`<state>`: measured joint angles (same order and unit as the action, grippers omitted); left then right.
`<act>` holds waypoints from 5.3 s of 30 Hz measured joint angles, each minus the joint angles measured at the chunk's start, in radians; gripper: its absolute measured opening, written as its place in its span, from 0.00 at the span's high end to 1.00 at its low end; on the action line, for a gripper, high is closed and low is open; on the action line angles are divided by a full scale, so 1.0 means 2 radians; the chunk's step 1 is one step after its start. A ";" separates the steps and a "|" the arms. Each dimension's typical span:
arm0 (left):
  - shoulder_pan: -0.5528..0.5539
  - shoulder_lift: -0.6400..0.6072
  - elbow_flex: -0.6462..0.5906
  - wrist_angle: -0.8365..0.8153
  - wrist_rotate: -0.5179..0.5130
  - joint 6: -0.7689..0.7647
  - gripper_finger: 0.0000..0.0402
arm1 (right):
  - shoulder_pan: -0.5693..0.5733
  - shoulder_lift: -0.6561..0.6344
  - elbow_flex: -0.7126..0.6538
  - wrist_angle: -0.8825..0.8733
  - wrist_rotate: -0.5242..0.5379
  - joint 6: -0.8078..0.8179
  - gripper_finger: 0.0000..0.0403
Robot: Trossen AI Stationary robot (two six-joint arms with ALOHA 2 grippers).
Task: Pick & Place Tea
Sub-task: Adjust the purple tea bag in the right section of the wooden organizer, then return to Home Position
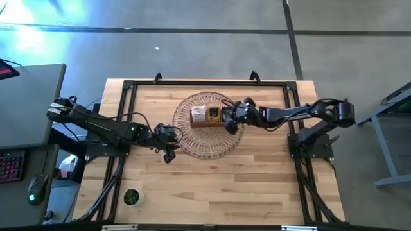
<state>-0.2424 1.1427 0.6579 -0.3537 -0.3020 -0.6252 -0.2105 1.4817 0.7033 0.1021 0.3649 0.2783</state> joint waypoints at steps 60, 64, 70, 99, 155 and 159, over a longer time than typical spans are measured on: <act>0.000 0.000 0.000 0.001 -0.003 -0.004 0.65 | -0.018 -0.003 0.009 -0.055 0.034 -0.069 1.00; 0.000 0.000 0.000 0.001 -0.032 -0.004 0.65 | -0.003 -0.034 0.024 -0.061 0.054 -0.092 1.00; 0.000 0.000 0.001 -0.015 -0.032 0.029 0.65 | 0.034 -0.133 0.033 -0.083 0.045 -0.107 1.00; -0.043 -0.398 -0.159 0.079 -0.127 0.121 0.65 | 0.214 -0.624 -0.238 -0.011 0.029 -0.193 1.00; -0.043 -0.458 -0.322 0.215 -0.072 0.230 0.65 | 0.214 -0.738 -0.314 -0.128 0.065 -0.129 1.00; -0.043 -0.458 -0.322 0.215 -0.072 0.230 0.65 | 0.214 -0.738 -0.314 -0.128 0.065 -0.130 1.00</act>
<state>-0.3275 0.2268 0.0132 0.0753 -0.4458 -0.1646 0.2169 0.0067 0.0757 -0.1532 0.4953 0.0185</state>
